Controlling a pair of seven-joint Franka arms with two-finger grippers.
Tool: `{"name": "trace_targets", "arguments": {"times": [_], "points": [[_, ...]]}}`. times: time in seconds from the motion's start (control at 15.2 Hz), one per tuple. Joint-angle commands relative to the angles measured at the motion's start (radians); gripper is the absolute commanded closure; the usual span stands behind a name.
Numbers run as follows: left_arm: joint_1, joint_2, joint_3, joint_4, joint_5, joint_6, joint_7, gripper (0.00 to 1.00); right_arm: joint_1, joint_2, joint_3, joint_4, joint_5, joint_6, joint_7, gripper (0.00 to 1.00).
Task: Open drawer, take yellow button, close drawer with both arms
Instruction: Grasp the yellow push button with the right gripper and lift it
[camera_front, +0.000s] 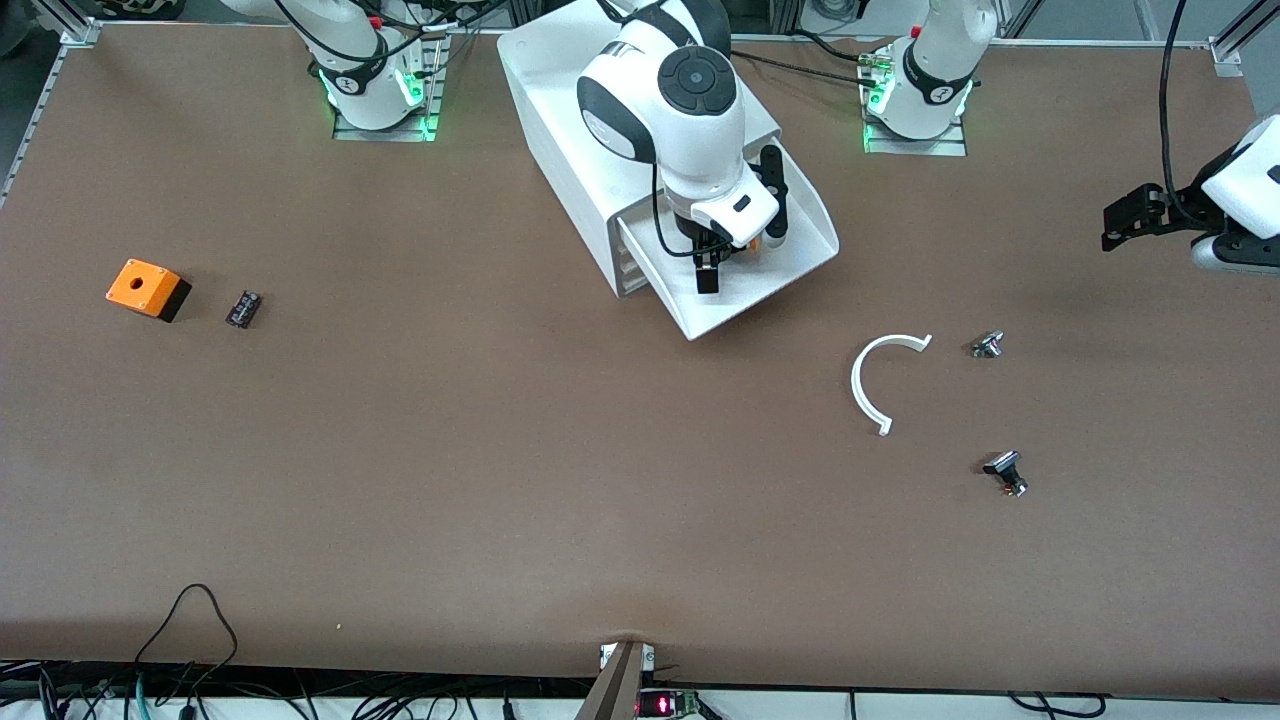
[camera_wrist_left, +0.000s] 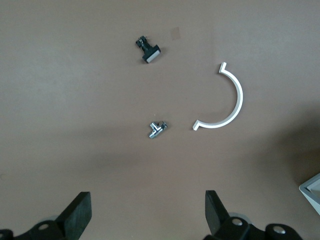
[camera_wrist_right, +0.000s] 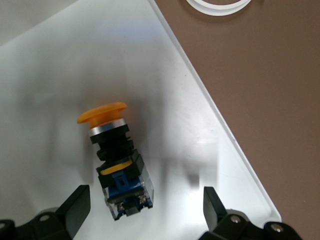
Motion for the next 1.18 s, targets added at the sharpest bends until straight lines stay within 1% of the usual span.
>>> {"name": "trace_targets", "arguments": {"times": [0.0, 0.07, 0.2, 0.26, 0.33, 0.46, 0.53, 0.59, 0.85, 1.12], "points": [[0.003, -0.017, -0.002, -0.021, -0.024, -0.026, -0.009, 0.00, 0.020, 0.030, -0.013, 0.041, -0.010, 0.000, -0.015, 0.05], [-0.004, -0.014, -0.008, -0.010, -0.024, -0.035, -0.009, 0.00, 0.025, 0.031, -0.013, 0.041, -0.023, 0.006, -0.022, 0.12], [0.012, -0.013, -0.034, -0.001, -0.026, -0.049, -0.007, 0.00, 0.031, 0.036, -0.013, 0.041, -0.053, 0.032, -0.045, 0.30], [0.019, -0.014, -0.032, 0.002, -0.026, -0.072, -0.001, 0.00, 0.034, 0.038, -0.013, 0.041, -0.061, 0.040, -0.059, 0.37], [0.044, -0.016, -0.037, -0.004, -0.027, -0.076, 0.002, 0.00, 0.034, 0.038, -0.013, 0.041, -0.061, 0.042, -0.071, 0.40], [0.047, -0.025, -0.051, -0.012, -0.048, -0.083, 0.005, 0.00, 0.034, 0.036, -0.013, 0.041, -0.061, 0.042, -0.091, 0.50], [0.050, -0.025, -0.069, -0.001, -0.050, -0.083, 0.000, 0.00, 0.034, 0.035, -0.013, 0.041, -0.063, 0.037, -0.093, 0.54], [0.050, -0.020, -0.077, 0.005, -0.050, -0.083, 0.003, 0.00, 0.038, 0.033, -0.013, 0.041, -0.067, 0.034, -0.092, 0.60], [0.053, -0.020, -0.082, 0.007, -0.055, -0.066, 0.005, 0.00, 0.054, 0.032, -0.013, 0.041, -0.087, 0.031, -0.092, 0.75], [0.056, -0.019, -0.083, 0.007, -0.065, -0.057, 0.006, 0.00, 0.057, 0.027, -0.013, 0.041, -0.092, 0.031, -0.079, 0.79]]}}
